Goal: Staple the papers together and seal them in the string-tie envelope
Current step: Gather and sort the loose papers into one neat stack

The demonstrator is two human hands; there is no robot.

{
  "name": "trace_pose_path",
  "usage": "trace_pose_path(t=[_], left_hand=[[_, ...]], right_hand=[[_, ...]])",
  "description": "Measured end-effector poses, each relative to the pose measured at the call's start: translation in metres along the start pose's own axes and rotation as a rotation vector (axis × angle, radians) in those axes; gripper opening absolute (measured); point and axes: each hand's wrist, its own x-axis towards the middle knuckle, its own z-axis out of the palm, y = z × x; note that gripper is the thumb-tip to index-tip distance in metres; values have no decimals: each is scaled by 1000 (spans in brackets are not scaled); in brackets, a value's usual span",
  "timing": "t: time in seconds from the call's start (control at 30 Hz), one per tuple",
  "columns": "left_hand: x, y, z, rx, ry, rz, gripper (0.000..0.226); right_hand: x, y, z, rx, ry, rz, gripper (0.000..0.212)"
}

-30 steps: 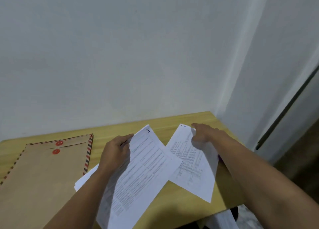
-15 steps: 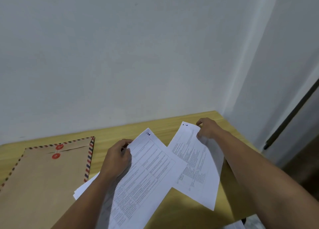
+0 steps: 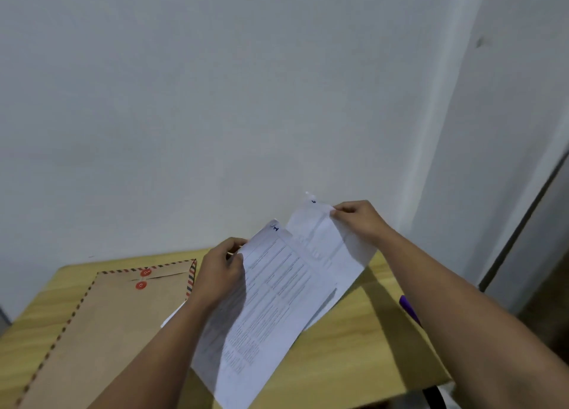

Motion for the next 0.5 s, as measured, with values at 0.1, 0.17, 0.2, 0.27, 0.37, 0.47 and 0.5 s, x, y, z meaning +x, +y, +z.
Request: trace_pose_path(t=[0.1, 0.17, 0.2, 0.27, 0.37, 0.47, 0.5], left_hand=[[-2, 21, -14, -16, 36, 46, 31], [-3, 37, -22, -26, 80, 65, 32], [-3, 45, -25, -35, 102, 80, 34], [-3, 58, -31, -41, 136, 108, 38], [-5, 74, -40, -30, 182, 126, 39], [-9, 84, -45, -6, 203, 142, 35], [-11, 87, -46, 8, 210, 148, 34]], right_hand=[[-18, -38, -1, 139, -65, -23, 16], [-29, -59, 1, 194, -130, -35, 16], [-32, -67, 4, 213, -157, -37, 16], [-40, -81, 8, 243, -209, -32, 16], [-54, -98, 9, 293, -249, -22, 17], [-64, -108, 7, 350, -262, -8, 18], [-67, -112, 6, 364, -272, 2, 18]])
